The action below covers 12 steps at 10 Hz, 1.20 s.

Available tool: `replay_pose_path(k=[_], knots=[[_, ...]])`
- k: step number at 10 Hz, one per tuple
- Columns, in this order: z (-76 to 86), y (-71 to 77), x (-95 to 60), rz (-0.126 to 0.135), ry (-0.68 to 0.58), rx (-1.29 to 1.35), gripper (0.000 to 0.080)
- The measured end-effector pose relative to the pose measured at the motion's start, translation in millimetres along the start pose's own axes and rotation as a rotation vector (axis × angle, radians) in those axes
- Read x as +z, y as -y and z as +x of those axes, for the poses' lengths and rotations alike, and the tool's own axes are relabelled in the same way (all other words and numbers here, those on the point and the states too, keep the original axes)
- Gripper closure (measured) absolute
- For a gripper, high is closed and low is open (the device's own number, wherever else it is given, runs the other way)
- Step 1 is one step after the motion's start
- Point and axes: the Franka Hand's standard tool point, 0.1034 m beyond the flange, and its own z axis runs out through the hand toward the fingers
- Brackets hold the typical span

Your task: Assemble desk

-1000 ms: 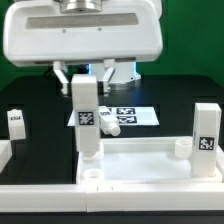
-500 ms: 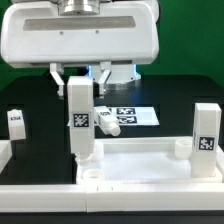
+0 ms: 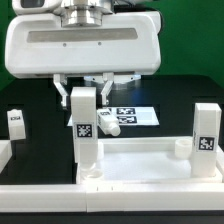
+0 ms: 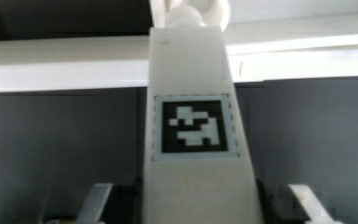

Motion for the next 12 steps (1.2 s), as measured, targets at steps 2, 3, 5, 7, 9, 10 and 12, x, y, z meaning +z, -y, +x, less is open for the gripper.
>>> replay_pose_path(k=[2,3,5,7,9,10,12], knots=[[1.8,6.6,2.8,-0.001,-0.012,0.01,0.0514],[2.1,8.7,2.9,0.0,-0.015,0.014,0.0514],[3.2,7.3,3.9,-0.011,-0.033,0.013,0.0514],[1.6,4.0,3.3,-0.03,-0.059,0.012,0.0514],[-6.4,9.3,-0.8,-0.025,-0.052,0.008,0.0514],[-10.0,8.6,-1.1,-0.026,-0.047,0.009,0.0514],[-10.9,8.4,-0.6,-0.026,-0.045,0.009,0.0514]])
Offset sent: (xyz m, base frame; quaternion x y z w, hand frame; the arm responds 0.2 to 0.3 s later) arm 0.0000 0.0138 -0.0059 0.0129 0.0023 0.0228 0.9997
